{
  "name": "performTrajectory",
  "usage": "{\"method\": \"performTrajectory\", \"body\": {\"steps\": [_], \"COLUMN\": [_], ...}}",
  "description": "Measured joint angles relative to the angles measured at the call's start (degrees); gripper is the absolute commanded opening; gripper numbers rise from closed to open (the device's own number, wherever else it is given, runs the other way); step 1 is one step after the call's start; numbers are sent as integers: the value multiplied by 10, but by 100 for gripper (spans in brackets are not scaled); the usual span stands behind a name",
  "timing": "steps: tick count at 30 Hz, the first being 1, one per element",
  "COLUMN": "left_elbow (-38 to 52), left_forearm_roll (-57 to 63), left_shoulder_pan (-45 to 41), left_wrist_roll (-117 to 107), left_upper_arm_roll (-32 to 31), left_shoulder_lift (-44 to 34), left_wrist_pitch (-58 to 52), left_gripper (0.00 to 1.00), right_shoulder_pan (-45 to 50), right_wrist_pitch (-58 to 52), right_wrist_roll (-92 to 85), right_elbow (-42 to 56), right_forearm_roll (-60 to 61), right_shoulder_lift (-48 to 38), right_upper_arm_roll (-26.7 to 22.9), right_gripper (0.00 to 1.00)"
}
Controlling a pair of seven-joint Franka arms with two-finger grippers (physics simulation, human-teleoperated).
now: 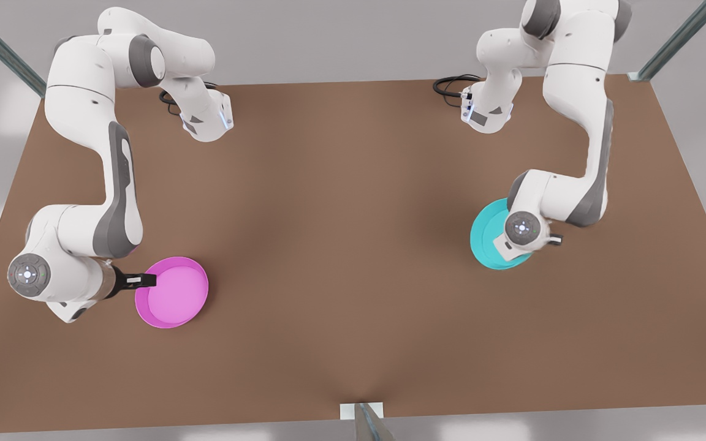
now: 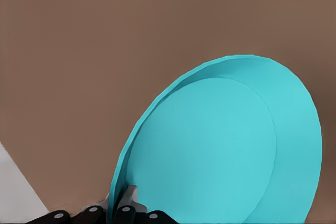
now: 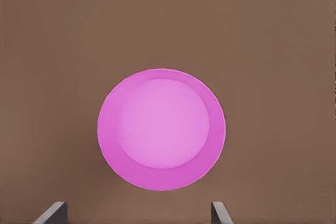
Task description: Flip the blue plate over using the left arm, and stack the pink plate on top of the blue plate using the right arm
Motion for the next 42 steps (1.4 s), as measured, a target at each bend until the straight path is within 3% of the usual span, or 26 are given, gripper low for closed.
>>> {"method": "performTrajectory", "body": {"steps": [14, 25, 32, 37, 42], "left_elbow": [44, 173, 302, 398, 419], "left_forearm_roll": [219, 382, 416, 404, 380], "left_shoulder_pan": [-179, -398, -545, -655, -703], "left_wrist_roll": [-54, -59, -48, -30, -26], "left_upper_arm_roll": [-25, -14, 89, 209, 291], "left_shoulder_lift": [20, 174, 288, 393, 435], "left_wrist_pitch": [-133, -334, -357, -357, -336], "left_gripper": [21, 21, 21, 21, 21], "right_shoulder_pan": [0, 0, 0, 0, -1], "right_wrist_pitch": [0, -1, -2, -4, -5], "right_wrist_roll": [0, 0, 0, -1, -3], "right_elbow": [-1, -1, 0, 0, 1], "right_forearm_roll": [-1, -1, -1, -1, -3], "right_shoulder_lift": [0, 0, 0, 0, 0], "right_upper_arm_roll": [0, 0, 0, 0, 0], "right_gripper": [100, 100, 100, 100, 100]}}
